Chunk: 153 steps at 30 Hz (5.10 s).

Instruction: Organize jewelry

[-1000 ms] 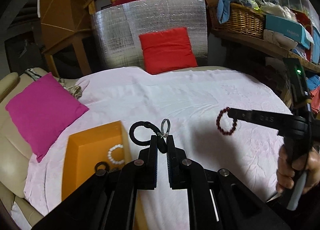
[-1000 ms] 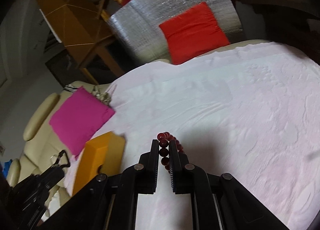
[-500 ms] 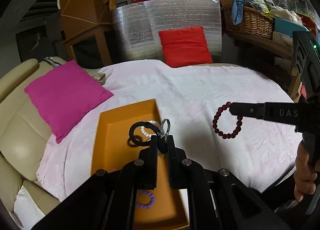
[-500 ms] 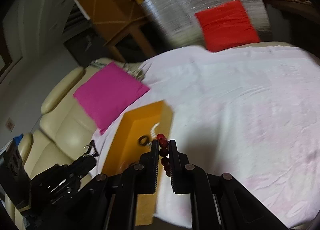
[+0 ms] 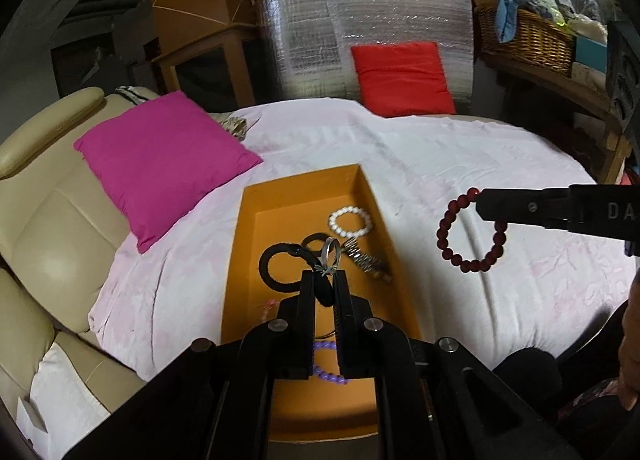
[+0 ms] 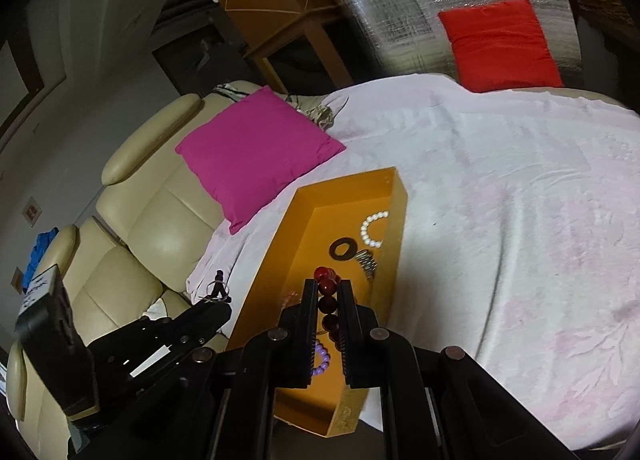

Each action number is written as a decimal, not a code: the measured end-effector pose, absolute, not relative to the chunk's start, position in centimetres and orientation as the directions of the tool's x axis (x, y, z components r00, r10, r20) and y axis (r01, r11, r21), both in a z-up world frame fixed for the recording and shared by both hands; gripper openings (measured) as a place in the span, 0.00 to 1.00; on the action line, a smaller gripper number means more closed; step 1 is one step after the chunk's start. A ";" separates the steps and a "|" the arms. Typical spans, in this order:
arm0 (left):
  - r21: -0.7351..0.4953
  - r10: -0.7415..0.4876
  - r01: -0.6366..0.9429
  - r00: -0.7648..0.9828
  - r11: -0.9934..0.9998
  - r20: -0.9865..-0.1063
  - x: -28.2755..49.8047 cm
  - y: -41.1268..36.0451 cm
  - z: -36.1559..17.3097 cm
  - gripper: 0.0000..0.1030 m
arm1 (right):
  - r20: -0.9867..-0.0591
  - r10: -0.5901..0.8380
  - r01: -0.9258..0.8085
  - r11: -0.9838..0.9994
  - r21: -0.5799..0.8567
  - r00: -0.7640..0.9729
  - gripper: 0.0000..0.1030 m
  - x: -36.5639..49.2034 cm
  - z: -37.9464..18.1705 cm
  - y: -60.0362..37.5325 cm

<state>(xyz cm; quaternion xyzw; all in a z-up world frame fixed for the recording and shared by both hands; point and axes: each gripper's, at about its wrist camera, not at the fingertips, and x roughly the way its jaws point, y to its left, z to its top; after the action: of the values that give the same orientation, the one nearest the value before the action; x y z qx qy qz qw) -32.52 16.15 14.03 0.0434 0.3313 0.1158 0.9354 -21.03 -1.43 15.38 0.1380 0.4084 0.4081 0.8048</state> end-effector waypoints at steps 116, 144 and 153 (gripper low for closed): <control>0.206 0.620 -0.601 0.642 0.772 -0.452 -45.0 20.5 22.8 0.87 | -0.576 0.680 -0.695 0.675 0.247 0.455 0.60 -32.0 21.1 0.3; 0.196 0.614 -0.598 0.655 0.777 -0.440 -46.3 21.4 22.6 0.87 | -0.564 0.684 -0.716 0.664 0.218 0.463 0.61 -33.5 22.3 2.8; 0.195 0.611 -0.594 0.658 0.780 -0.439 -46.5 21.2 22.6 0.87 | -0.568 0.678 -0.712 0.669 0.212 0.467 0.61 -33.4 22.3 2.9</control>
<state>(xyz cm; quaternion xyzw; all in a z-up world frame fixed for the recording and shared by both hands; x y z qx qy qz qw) -46.47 21.16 22.64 0.0174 0.2476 0.3309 0.9104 -33.39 2.86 22.32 -0.0272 0.3189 0.4059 0.8560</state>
